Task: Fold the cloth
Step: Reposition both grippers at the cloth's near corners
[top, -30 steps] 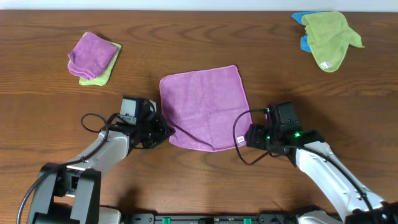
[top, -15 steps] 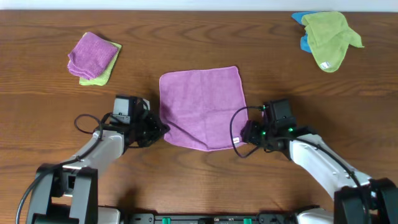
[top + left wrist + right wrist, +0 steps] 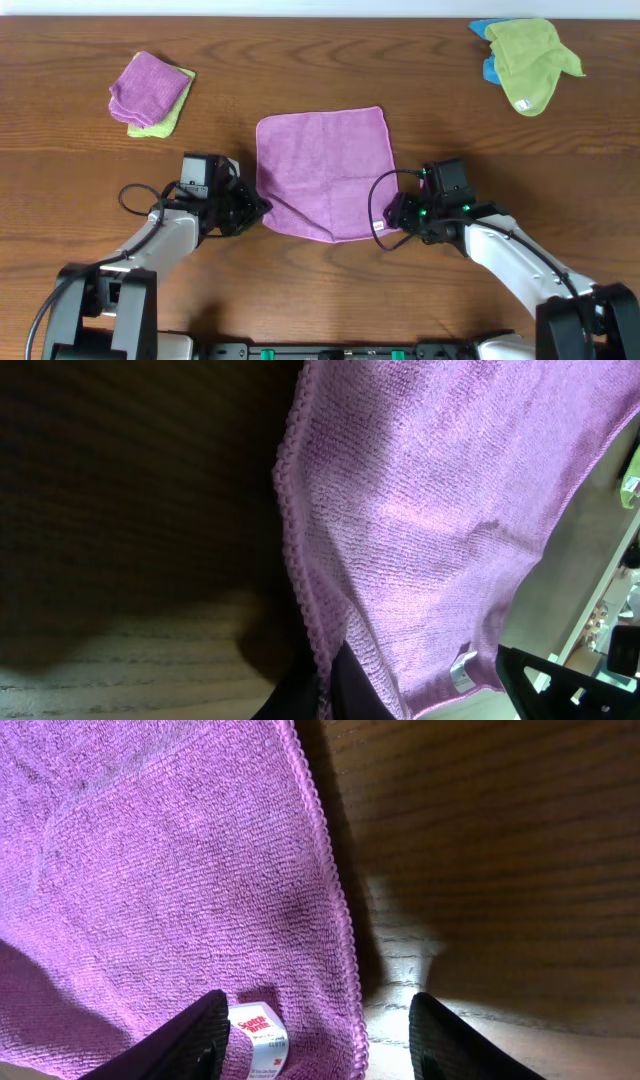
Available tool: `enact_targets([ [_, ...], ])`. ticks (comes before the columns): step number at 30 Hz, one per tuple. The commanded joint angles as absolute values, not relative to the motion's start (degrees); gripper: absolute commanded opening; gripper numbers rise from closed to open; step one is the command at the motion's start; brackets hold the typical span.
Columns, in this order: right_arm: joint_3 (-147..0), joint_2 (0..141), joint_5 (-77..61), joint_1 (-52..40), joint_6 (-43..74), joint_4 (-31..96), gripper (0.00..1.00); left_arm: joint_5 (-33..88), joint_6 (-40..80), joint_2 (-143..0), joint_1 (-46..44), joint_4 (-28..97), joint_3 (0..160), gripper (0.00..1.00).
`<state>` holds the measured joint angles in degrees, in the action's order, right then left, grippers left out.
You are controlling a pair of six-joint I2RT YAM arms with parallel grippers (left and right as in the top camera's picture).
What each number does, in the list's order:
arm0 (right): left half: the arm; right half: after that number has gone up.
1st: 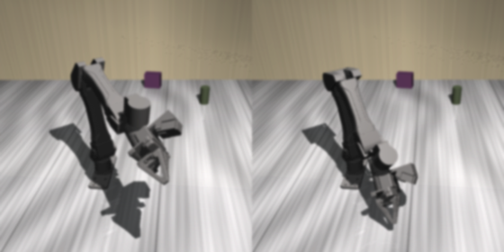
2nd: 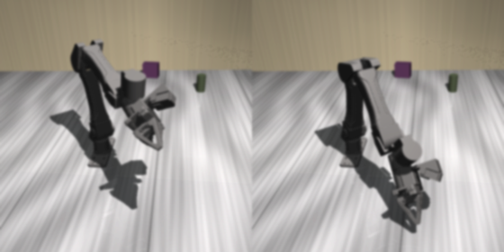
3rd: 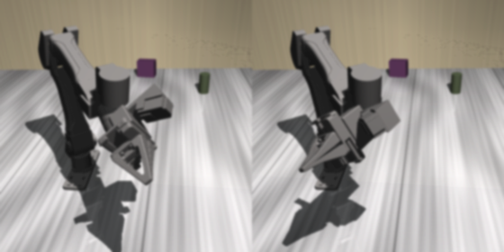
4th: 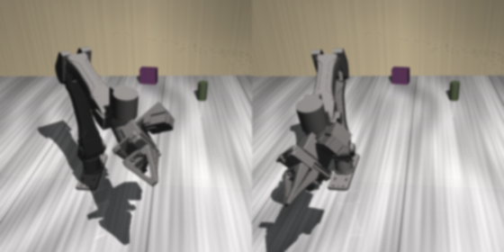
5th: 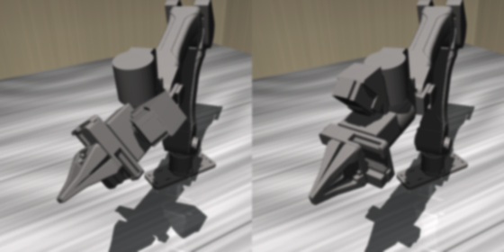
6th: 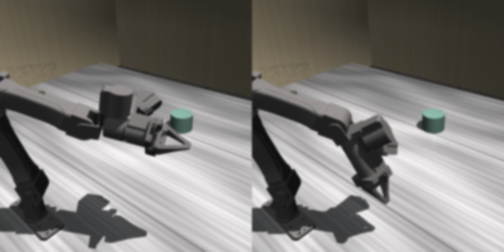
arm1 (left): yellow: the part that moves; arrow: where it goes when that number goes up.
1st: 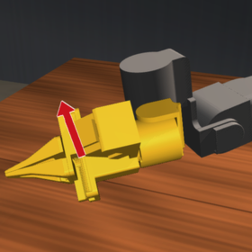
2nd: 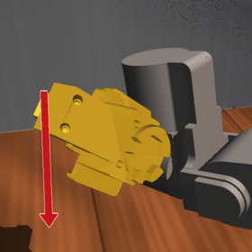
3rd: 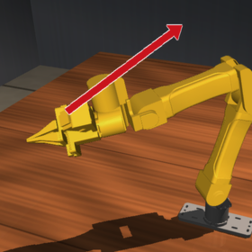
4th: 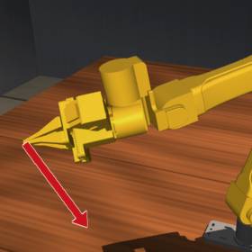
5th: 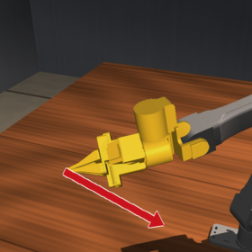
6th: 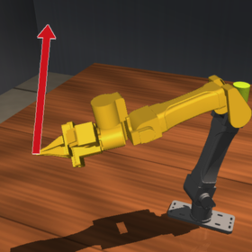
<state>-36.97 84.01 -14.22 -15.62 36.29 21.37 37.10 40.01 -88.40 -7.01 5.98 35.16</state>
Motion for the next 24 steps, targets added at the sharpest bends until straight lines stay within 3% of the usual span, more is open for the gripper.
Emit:
enact_targets([
  [1, -36.58, 85.14, -14.90, -15.20, 37.71, 21.08, 0.58, 37.47, 38.59, -88.82, -6.66, 6.15, 34.65, 0.06],
  [14, -36.58, 89.17, -17.19, -15.31, 39.03, 16.21, 0.45, 38.59, 38.83, -88.82, -6.66, 6.15, 34.65, 0.06],
  [19, -36.58, 89.17, -17.19, -15.31, 39.00, 15.81, 0.26, 38.63, 39.24, -88.82, -6.66, 6.15, 34.65, 0.06],
  [24, -36.58, 89.17, -18.35, -15.46, 39.03, 16.10, 0.24, 39.46, 39.24, -88.82, -6.66, 6.15, 34.65, 0.06],
])
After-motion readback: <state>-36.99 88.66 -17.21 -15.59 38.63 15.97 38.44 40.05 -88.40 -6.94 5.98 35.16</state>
